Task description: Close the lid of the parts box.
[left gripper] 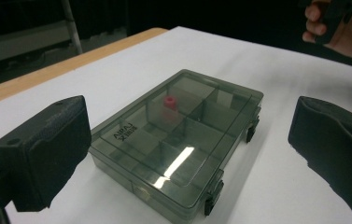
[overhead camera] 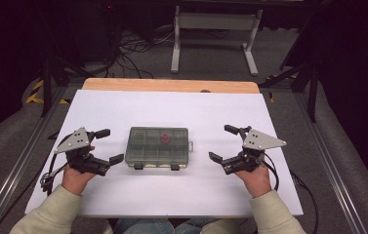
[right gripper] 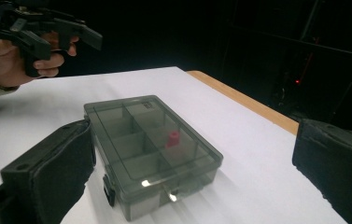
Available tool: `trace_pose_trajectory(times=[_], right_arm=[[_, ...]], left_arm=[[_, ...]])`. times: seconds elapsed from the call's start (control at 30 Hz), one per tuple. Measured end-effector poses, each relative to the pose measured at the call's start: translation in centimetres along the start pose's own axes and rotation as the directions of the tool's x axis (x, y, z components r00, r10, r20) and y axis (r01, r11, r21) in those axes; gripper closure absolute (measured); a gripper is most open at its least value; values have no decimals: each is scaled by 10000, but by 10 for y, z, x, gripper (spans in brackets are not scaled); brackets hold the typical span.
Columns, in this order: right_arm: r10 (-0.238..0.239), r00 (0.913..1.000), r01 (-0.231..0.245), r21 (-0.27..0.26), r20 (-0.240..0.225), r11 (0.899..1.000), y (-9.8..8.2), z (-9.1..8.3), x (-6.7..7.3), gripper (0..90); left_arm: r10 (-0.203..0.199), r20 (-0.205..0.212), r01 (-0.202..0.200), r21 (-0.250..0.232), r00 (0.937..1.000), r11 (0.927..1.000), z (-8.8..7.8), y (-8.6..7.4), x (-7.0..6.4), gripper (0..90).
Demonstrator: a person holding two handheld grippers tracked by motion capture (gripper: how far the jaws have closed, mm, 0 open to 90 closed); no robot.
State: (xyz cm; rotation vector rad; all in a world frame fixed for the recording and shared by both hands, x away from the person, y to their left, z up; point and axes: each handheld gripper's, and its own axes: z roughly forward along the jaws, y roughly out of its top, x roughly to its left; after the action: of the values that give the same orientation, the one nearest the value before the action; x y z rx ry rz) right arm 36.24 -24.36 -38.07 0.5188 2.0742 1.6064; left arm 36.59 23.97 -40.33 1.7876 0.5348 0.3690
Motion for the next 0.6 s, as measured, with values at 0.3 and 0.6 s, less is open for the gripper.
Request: trace_pose_trajectory(times=[0.3,0.6], right_arm=[[426,9989,-426,-58,170,9991,-31,-16,3,1],[389,9986,-391,57,366,9992,-55,-26,9,1]], left_arm=[[-193,-552,146,-840,9983,9964,-11,-25,-1,2],[-490,-738,427,-837,9961,9956,-19,-47,1,3]])
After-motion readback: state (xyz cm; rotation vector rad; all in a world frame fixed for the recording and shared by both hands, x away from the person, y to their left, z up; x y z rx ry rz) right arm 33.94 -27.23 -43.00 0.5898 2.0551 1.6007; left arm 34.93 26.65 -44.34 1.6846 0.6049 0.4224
